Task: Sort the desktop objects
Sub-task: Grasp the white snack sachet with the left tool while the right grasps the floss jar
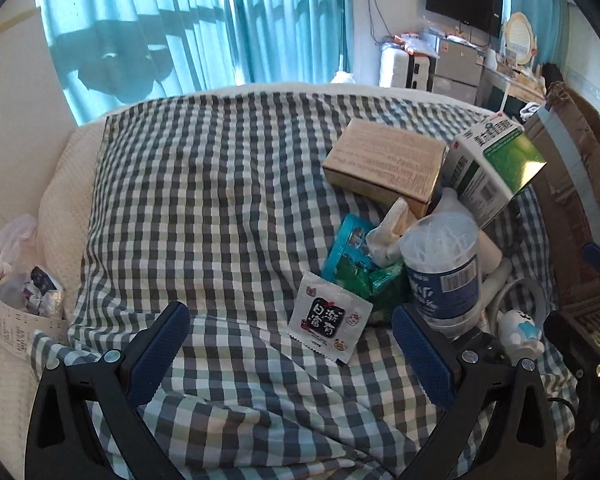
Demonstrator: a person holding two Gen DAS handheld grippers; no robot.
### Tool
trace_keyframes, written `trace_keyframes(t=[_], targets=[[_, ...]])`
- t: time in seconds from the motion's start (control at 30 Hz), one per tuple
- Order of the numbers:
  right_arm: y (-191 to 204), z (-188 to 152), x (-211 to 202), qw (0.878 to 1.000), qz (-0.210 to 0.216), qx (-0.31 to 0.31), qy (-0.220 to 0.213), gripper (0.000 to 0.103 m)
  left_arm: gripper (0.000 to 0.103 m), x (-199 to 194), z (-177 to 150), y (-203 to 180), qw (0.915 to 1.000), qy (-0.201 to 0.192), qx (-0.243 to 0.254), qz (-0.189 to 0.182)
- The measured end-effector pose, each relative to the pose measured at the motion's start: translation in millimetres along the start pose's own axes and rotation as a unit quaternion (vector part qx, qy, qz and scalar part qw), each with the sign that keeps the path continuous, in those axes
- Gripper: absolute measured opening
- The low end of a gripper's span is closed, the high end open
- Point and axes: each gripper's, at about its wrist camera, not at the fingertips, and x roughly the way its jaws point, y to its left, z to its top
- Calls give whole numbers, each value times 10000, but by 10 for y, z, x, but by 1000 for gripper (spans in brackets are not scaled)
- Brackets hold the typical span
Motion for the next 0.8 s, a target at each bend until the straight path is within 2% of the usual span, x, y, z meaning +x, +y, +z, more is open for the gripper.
trace_keyframes(t=[0.3,0.47,0.6,0.7,0.8], targets=[[93,-126,331,9996,0,-200,209,96,103,426,-65,89,9985,493,6,-220],[136,-148,459,9994,76,-240,221,96,103,580,-87,21,9970,656,104,-394],[181,-155,595,9991,67,-285,322,96,103,763,-126,-58,9942,934,208,-499],[207,-144,717,9988,50,-243,416,96,103,897,-155,-97,9930,1070,184,-474],[221,-134,793,9988,42,-209,443,95,102,1027,-211,-192,9926,1162,237,-276]])
